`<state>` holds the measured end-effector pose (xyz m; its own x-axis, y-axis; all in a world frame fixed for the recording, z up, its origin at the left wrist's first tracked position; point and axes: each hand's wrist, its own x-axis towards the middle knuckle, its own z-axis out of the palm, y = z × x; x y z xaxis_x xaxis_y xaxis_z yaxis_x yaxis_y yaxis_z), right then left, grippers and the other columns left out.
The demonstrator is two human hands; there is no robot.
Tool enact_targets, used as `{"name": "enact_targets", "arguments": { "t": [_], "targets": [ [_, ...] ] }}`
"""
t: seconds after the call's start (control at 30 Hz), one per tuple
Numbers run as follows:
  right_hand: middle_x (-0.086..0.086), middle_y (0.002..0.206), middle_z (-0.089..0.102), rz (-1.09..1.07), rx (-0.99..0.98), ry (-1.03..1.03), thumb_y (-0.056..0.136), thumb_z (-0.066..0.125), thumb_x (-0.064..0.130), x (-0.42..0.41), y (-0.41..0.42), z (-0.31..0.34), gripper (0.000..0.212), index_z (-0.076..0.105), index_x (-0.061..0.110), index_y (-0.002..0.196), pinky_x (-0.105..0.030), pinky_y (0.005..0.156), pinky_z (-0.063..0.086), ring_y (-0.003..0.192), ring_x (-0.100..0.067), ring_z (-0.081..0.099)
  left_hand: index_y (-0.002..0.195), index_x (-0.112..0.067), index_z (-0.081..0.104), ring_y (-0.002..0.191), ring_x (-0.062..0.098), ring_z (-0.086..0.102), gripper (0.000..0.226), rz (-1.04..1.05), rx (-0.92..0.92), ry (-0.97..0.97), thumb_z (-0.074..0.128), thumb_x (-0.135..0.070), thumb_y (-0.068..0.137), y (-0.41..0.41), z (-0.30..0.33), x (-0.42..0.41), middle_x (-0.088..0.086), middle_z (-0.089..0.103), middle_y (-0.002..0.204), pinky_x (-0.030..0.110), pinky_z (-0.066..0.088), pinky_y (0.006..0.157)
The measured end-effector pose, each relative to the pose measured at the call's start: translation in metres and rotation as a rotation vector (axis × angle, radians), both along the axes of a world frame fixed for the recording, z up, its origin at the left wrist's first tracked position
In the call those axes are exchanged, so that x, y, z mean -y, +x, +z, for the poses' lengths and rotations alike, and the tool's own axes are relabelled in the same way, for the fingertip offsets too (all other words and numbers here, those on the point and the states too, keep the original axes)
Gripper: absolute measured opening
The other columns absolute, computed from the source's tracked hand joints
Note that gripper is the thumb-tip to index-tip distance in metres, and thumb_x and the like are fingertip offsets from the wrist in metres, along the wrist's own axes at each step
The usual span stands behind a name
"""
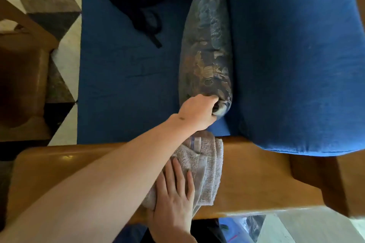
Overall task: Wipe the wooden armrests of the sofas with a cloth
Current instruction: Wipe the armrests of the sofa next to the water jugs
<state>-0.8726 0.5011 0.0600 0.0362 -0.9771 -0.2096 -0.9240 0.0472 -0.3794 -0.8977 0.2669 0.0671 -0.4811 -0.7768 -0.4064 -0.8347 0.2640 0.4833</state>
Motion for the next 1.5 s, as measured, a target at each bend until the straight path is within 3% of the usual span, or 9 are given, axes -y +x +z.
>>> {"name": "enact_targets", "arguments": {
  "t": [0.1, 0.17, 0.37, 0.6, 0.77, 1.07, 1.27, 1.4, 1.5],
  "targets": [
    [0.002, 0.164, 0.041, 0.045, -0.017, 0.009, 0.075, 0.054, 0.050, 0.000, -0.003, 0.000, 0.080, 0.052, 0.023, 0.150, -0.048, 0.120, 0.019, 0.154, -0.020, 0.027, 0.110, -0.013, 0.059, 0.090, 0.030, 0.066, 0.030, 0.034, -0.107, 0.352, 0.064, -0.038, 0.095, -0.014, 0.005, -0.004, 0.003, 0.066, 0.092, 0.038, 0.047, 0.067],
    [0.002, 0.166, 0.037, 0.105, -0.011, 0.001, 0.075, 0.054, 0.050, -0.002, -0.012, 0.000, 0.084, 0.046, 0.023, 0.155, -0.048, 0.120, 0.020, 0.155, -0.020, 0.026, 0.128, -0.017, 0.061, 0.103, 0.022, 0.067, 0.043, 0.128, -0.141, 0.428, 0.057, -0.048, 0.098, 0.005, 0.013, -0.006, 0.001, 0.072, 0.110, 0.033, 0.049, 0.078],
    [0.004, 0.167, 0.033, 0.257, -0.053, -0.053, 0.078, 0.049, 0.049, -0.001, -0.047, 0.004, 0.083, 0.045, 0.023, 0.157, -0.046, 0.121, 0.019, 0.154, -0.018, 0.029, 0.139, -0.020, 0.059, 0.121, 0.020, 0.057, 0.038, 0.598, -0.001, -0.144, 0.057, -0.029, 0.102, 0.132, 0.048, -0.097, -0.001, 0.066, 0.132, 0.036, 0.050, 0.098],
    [0.004, 0.169, 0.027, 0.197, -0.043, -0.038, 0.076, 0.065, 0.042, -0.005, -0.042, 0.000, 0.089, 0.040, 0.023, 0.159, -0.043, 0.128, 0.008, 0.157, -0.017, 0.019, 0.158, -0.031, 0.032, 0.155, 0.029, 0.020, 0.071, 0.909, 0.277, 0.036, 0.038, -0.065, 0.096, 0.253, 0.060, -0.220, 0.005, 0.025, 0.168, 0.055, 0.024, 0.123],
    [-0.002, 0.170, 0.028, 0.166, -0.108, -0.101, 0.079, 0.050, 0.043, -0.009, -0.030, -0.009, 0.085, 0.039, 0.017, 0.159, -0.049, 0.129, 0.007, 0.158, -0.025, 0.020, 0.163, -0.028, 0.018, 0.158, 0.026, 0.008, 0.079, 0.970, 0.292, 0.125, 0.030, -0.069, 0.097, 0.301, 0.046, -0.242, 0.002, 0.013, 0.172, 0.053, 0.015, 0.125],
    [-0.001, 0.172, 0.021, 0.036, -0.113, -0.087, 0.096, 0.040, 0.051, -0.001, 0.066, -0.008, 0.077, 0.022, 0.020, 0.165, -0.048, 0.129, -0.001, 0.160, -0.025, 0.013, 0.147, -0.015, 0.053, 0.142, 0.022, 0.039, 0.045, 1.043, -0.023, -0.003, 0.051, -0.005, 0.103, 0.352, 0.047, -0.257, 0.003, 0.052, 0.151, 0.042, 0.034, 0.119],
    [-0.003, 0.173, 0.017, 0.176, -0.083, -0.059, 0.095, 0.041, 0.049, 0.007, 0.106, -0.005, 0.079, 0.023, 0.017, 0.164, -0.051, 0.128, 0.001, 0.160, -0.025, 0.008, 0.147, -0.029, 0.052, 0.141, 0.010, 0.041, 0.041, 1.220, -0.248, 0.097, 0.049, -0.022, 0.107, 0.339, 0.046, -0.248, -0.017, 0.043, 0.148, 0.042, 0.036, 0.120],
    [-0.003, 0.175, 0.009, 0.465, -0.040, -0.027, 0.097, 0.036, 0.052, -0.001, 0.208, 0.002, 0.079, 0.017, 0.018, 0.166, -0.051, 0.129, -0.003, 0.162, -0.024, 0.000, 0.161, -0.031, 0.028, 0.149, 0.003, 0.029, 0.057, 1.260, -0.329, 0.122, 0.048, -0.027, 0.108, 0.383, 0.045, -0.288, -0.016, 0.031, 0.162, 0.035, 0.027, 0.124],
    [-0.001, 0.175, 0.008, 0.712, 0.012, -0.006, 0.099, 0.037, 0.052, 0.005, 0.224, -0.006, 0.077, 0.017, 0.019, 0.166, -0.052, 0.128, -0.002, 0.161, -0.022, -0.003, 0.163, -0.033, 0.014, 0.149, -0.005, 0.028, 0.063, 1.342, -0.606, 0.155, 0.044, -0.034, 0.108, 0.381, 0.045, -0.281, -0.022, 0.028, 0.163, 0.032, 0.028, 0.125]
  ]
}}
